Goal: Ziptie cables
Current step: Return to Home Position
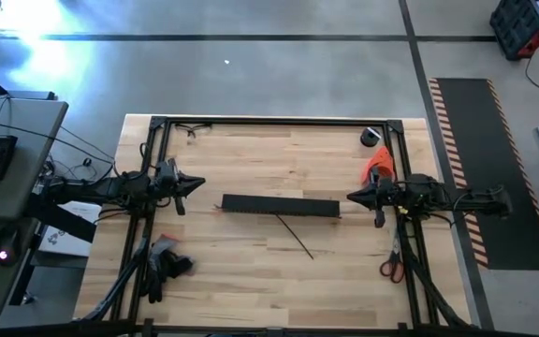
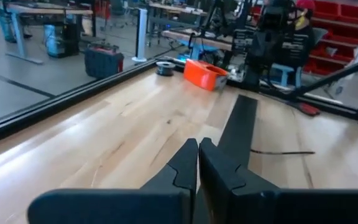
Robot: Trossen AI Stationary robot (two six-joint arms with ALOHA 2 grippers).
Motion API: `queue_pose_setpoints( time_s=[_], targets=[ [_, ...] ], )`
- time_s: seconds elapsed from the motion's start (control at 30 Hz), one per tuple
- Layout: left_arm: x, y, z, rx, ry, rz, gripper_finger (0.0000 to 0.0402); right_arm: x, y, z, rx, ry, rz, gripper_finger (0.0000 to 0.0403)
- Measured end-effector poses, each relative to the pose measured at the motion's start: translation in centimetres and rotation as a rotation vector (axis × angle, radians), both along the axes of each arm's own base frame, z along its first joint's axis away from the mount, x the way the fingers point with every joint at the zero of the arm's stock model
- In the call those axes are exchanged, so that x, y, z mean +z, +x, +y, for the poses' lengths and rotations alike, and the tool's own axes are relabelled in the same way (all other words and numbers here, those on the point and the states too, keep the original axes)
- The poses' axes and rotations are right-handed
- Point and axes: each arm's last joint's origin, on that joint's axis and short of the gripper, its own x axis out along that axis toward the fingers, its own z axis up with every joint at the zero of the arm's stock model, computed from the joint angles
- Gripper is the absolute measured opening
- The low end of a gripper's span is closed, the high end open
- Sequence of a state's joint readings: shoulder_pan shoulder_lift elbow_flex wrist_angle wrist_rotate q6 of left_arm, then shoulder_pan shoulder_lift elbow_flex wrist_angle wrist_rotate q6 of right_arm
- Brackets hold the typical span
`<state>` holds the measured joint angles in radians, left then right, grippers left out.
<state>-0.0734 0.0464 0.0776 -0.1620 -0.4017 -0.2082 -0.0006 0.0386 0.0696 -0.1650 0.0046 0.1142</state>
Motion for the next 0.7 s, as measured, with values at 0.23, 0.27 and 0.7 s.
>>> queue_pose_setpoints(
  time_s=[0.23,0.27,0.7],
  targets=[
    [0.03,0.01,0.00,0.001,-0.004,-0.004,0.0000,-0.04,0.05,0.00,-0.010,0.065,0.005,0.0000],
    [0.01,0.02,0.00,0.001,-0.004,-0.002,0.0000,-0.04,0.05,0.00,-0.010,0.064,0.005,0.0000],
    [-0.05,0.07,-0.02,0.000,-0.006,0.005,0.0000,0.07,-0.05,0.18,0.009,0.060,-0.009,0.0000]
  ],
)
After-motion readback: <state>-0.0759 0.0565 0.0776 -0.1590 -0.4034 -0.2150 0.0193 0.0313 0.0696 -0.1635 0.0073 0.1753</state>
